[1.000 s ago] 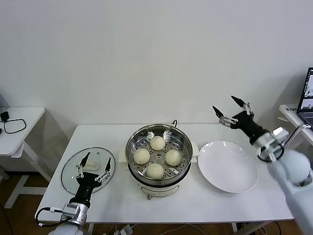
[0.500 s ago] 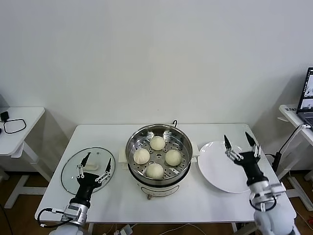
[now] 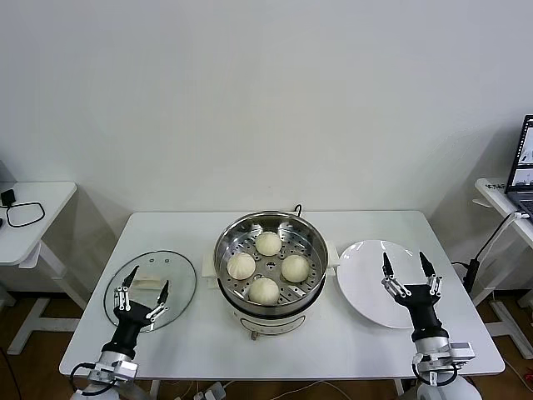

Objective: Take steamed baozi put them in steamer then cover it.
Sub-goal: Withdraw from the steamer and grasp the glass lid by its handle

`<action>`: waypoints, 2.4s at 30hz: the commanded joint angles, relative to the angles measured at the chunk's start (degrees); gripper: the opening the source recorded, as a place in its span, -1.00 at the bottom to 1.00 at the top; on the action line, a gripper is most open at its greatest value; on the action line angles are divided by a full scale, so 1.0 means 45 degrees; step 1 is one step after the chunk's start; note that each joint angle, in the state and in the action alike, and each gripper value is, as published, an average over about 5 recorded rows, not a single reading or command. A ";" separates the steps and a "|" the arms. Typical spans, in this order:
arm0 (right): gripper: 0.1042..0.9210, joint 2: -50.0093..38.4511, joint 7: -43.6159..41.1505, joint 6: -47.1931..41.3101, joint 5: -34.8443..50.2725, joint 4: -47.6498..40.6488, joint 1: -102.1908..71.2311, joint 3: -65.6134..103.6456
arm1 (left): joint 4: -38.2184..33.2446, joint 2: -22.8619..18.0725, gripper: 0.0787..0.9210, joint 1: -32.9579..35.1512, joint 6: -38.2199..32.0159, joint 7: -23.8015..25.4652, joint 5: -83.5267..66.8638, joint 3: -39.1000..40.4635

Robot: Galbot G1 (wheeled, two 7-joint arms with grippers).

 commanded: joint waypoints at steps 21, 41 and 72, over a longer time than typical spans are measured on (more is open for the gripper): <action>0.76 0.0561 0.0037 0.0316 -0.0179 -0.0525 -0.0213 0.0033 | 0.5016 0.1373 0.77 -0.2964 -0.1382 -0.4364 1.0289 -0.0723; 0.76 0.0630 -0.0018 0.0365 -0.0350 -0.0859 -0.0142 0.0129 | 0.6180 0.1476 0.77 -0.4355 -0.0752 -0.4336 1.0879 -0.0118; 0.76 0.0681 -0.0115 0.0630 -0.0589 -0.1620 0.0107 0.0070 | 0.7145 0.1365 -0.35 -0.4898 -0.0379 -0.4517 1.0963 0.0318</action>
